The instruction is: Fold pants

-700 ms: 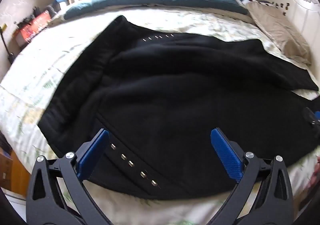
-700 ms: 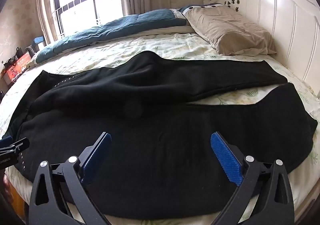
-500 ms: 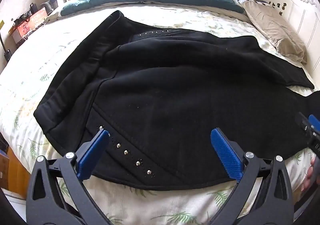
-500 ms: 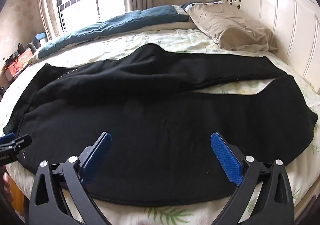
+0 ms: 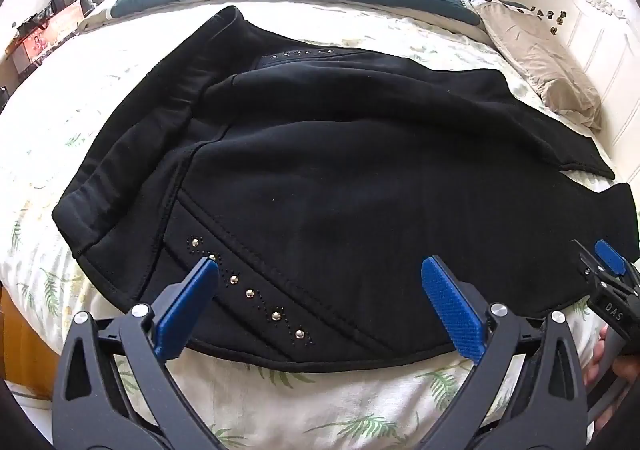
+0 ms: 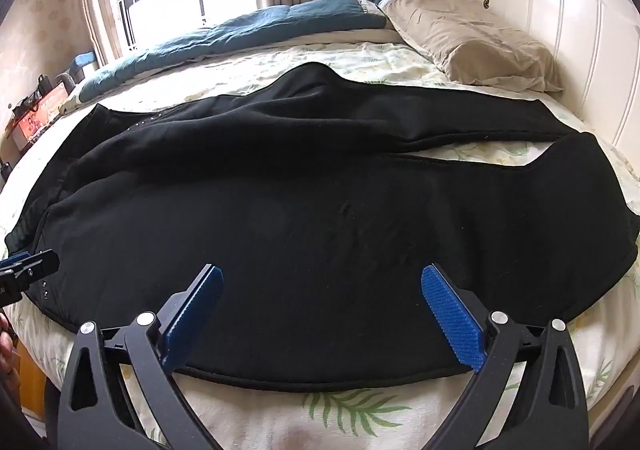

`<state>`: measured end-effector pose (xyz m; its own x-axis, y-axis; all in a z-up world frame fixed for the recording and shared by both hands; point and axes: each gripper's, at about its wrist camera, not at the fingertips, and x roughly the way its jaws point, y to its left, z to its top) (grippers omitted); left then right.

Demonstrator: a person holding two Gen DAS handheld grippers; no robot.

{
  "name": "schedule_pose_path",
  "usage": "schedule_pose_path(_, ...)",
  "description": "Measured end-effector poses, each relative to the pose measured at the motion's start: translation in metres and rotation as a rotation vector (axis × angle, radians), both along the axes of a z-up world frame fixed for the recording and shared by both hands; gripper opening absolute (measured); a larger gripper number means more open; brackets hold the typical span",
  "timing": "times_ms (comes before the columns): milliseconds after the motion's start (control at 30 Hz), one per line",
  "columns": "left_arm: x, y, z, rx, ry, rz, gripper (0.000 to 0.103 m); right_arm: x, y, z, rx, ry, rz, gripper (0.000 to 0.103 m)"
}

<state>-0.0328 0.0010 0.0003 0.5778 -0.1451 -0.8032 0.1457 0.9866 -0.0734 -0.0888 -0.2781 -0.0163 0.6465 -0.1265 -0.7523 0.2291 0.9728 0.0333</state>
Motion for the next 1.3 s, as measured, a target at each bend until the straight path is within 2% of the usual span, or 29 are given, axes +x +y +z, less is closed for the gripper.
schedule_pose_path(233, 0.007, 0.003, 0.006, 0.057, -0.049, -0.015, 0.101, 0.0, 0.002, -0.002, 0.009, 0.003, 0.0, 0.099)
schedule_pose_path(700, 0.012, 0.004, 0.002, 0.014, -0.036, -0.033, 0.101, -0.001, -0.003, -0.005, 0.026, 0.009, -0.004, 0.099)
schedule_pose_path(1300, 0.012, 0.005, -0.001, 0.01, -0.032, -0.028, 0.101, -0.004, -0.005, -0.006, 0.029, 0.017, -0.007, 0.099)
